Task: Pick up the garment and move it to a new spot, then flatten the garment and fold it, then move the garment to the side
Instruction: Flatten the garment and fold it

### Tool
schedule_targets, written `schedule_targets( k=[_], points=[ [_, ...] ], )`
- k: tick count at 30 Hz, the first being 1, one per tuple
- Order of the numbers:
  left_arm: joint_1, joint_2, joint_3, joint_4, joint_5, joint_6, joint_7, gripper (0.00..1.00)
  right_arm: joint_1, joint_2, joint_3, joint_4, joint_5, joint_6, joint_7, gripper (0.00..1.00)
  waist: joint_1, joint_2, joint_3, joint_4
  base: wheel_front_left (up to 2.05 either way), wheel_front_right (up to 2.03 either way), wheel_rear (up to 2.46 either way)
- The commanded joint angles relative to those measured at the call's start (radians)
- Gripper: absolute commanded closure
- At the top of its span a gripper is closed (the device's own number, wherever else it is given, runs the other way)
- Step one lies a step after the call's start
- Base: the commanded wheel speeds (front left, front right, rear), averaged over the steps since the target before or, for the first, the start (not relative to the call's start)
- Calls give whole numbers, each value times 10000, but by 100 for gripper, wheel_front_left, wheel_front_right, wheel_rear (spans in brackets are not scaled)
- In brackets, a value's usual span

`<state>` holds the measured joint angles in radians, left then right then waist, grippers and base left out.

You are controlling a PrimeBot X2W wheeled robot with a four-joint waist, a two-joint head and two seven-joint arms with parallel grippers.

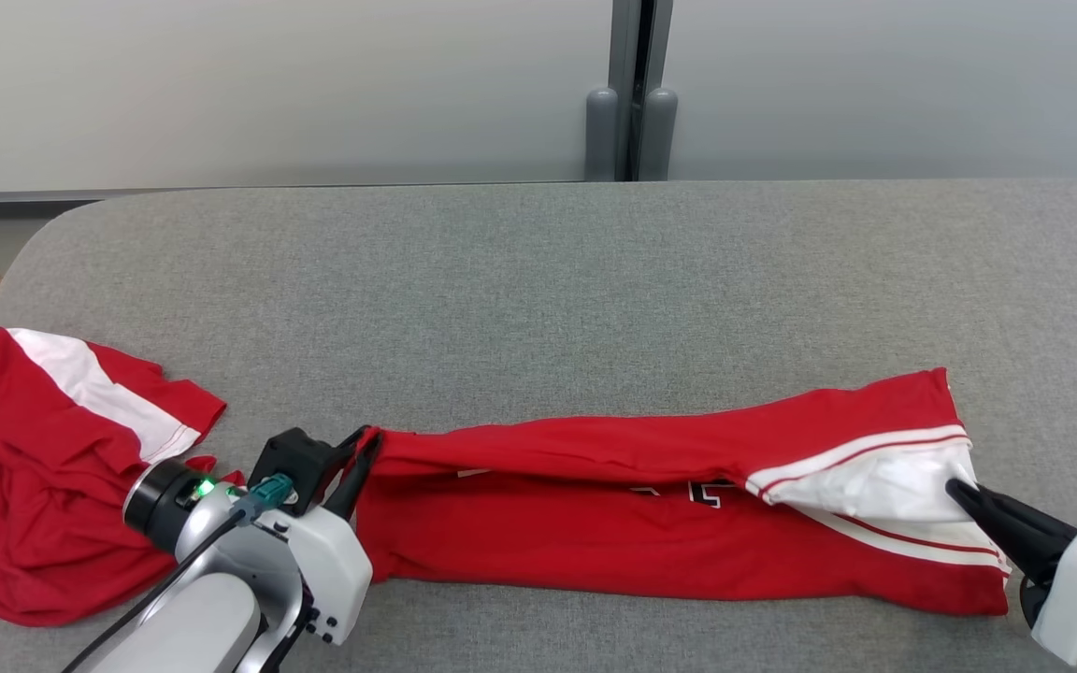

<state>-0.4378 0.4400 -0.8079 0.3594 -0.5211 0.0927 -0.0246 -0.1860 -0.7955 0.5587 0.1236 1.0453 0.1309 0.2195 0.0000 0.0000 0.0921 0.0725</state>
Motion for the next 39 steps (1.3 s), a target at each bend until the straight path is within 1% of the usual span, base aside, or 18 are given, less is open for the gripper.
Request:
schedule_targets(
  k=[1, 5, 7, 9, 14, 15, 16, 17, 18, 23, 26, 29, 32, 35, 39],
  points=[
    [184, 178, -32, -201, -41, 84, 119, 100, 297, -100, -252, -263, 37, -2, 362, 100, 0, 0, -5, -8, 0, 0, 0],
    [407, 353, -186, -497, -31, 116, 378, 100, 822, -105, -761, -743, 31, -3, 1163, 100, 0, 0, 23, 0, 0, 0, 0],
    [440, 382, -249, -540, 16, 108, 407, 100, 925, -73, -876, -853, -28, -2, 1334, 100, 0, 0, 32, 6, 0, 0, 0],
    [523, 404, -381, -578, 59, 100, 546, 100, 1220, 107, -1170, -1099, -141, -2, 1777, 100, 0, 0, 64, 21, 0, 0, 0],
    [644, 337, -653, -380, 172, 112, 652, 100, 1570, 429, -1643, -1341, -511, -2, 2366, 100, 0, 0, 96, 27, 0, 0, 0],
    [648, 320, -705, -336, 173, 85, 673, 84, 1661, 500, -1715, -1341, -551, -2, 2512, 100, 0, 0, 97, 33, 0, 0, 0],
    [644, 312, -740, -280, 185, 63, 702, 58, 1739, 592, -1803, -1331, -571, -3, 2684, 100, 0, 0, 101, 36, 0, 0, 0],
    [640, 296, -782, -220, 211, 64, 722, 19, 1788, 635, -1887, -1367, -654, -2, 2834, 67, 0, 0, 103, 43, 0, 0, 0],
    [658, 277, -837, -151, 226, 48, 730, 0, 1826, 686, -2015, -1370, -722, -2, 2950, 0, 0, 0, 100, 46, 0, 0, 0],
    [710, 181, -908, 56, 195, 31, 686, 0, 2089, 937, -2443, -1490, -1065, -3, 3320, 0, 0, 0, 90, 57, 0, 0, 0],
    [679, 132, -689, 138, 30, 230, 520, 0, 2140, 1126, -2861, -1578, -1379, -2, 3425, 0, 0, 0, 54, 66, 0, 0, 0],
    [652, 72, -271, 118, -174, 573, 132, 0, 2136, 1404, -3218, -1781, -1596, -3, 3275, 0, 0, 0, -14, 73, 0, 0, 0],
    [693, -71, 288, -7, -509, 918, -474, 0, 1813, 1632, -3492, -2099, -2306, -2, 2447, 0, 0, 0, -82, 87, 0, 0, 0],
    [901, -413, 1086, -167, -1112, 1326, -1257, 0, 1617, 2103, -3595, -2145, -3077, -2, 1269, 0, 0, 0, -141, 81, 0, 0, 0],
    [1050, -835, 1995, -428, -1605, 1697, -2125, 0, 1280, 2548, -3581, -1932, -4263, -2, -412, 0, 0, 0, -175, 104, 0, 0, 0]
  ],
)
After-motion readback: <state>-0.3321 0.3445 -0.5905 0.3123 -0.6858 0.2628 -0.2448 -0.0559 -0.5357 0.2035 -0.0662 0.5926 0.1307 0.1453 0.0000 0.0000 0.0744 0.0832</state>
